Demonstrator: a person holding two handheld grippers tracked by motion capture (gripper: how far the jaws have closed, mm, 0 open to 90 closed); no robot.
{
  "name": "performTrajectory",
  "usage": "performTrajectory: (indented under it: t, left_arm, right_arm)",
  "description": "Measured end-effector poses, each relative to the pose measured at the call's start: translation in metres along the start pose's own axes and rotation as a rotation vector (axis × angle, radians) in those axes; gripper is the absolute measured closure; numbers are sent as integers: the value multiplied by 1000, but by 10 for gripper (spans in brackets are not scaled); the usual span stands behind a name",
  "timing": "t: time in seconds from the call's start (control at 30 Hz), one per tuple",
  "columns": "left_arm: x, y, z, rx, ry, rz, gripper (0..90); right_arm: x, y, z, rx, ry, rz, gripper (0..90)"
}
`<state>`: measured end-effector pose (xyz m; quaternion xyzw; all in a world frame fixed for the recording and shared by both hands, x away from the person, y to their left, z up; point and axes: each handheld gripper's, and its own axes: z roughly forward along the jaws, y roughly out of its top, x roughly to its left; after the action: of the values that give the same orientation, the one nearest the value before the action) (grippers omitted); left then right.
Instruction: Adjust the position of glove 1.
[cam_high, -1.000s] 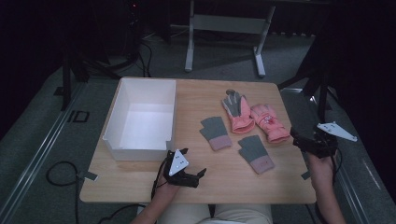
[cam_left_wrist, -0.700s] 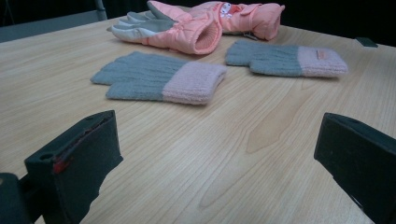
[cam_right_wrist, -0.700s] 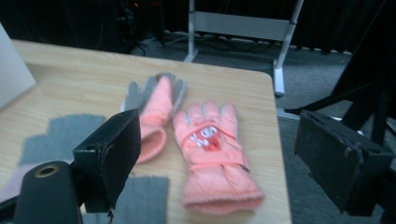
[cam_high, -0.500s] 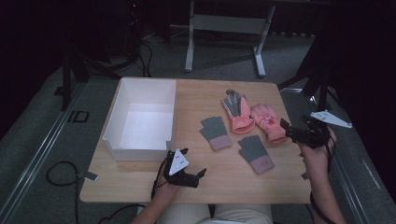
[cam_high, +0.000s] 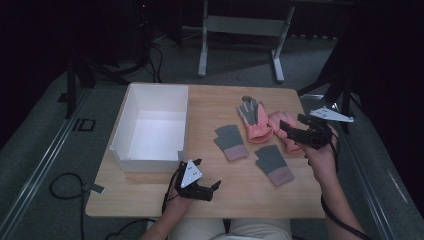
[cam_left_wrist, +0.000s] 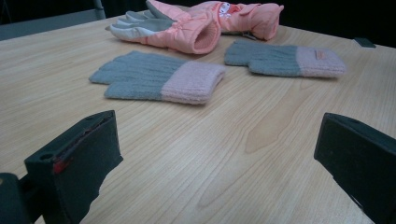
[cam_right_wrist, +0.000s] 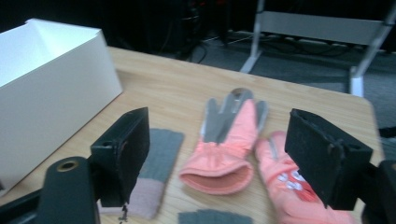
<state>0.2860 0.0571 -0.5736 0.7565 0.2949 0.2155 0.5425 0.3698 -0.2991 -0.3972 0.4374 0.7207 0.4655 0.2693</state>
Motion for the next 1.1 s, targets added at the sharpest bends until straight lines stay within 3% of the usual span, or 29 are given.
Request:
performTrajectory:
  t: [0.4,0.77,1.0,1.1]
  left_arm:
    - [0,0,0,0,-4,0,0]
    - [0,0,0,1,-4,-1,0]
    - [1,0,0,1,-8,-4,0]
    - [1,0,0,0,-6,-4,0]
  right_arm:
    - [32,5,42,52,106,-83,295]
    - [47,-3,79,129,173,-130,353]
    - [53,-13,103,203,213,-132,457]
    - [58,-19,113,231,222,-159,487]
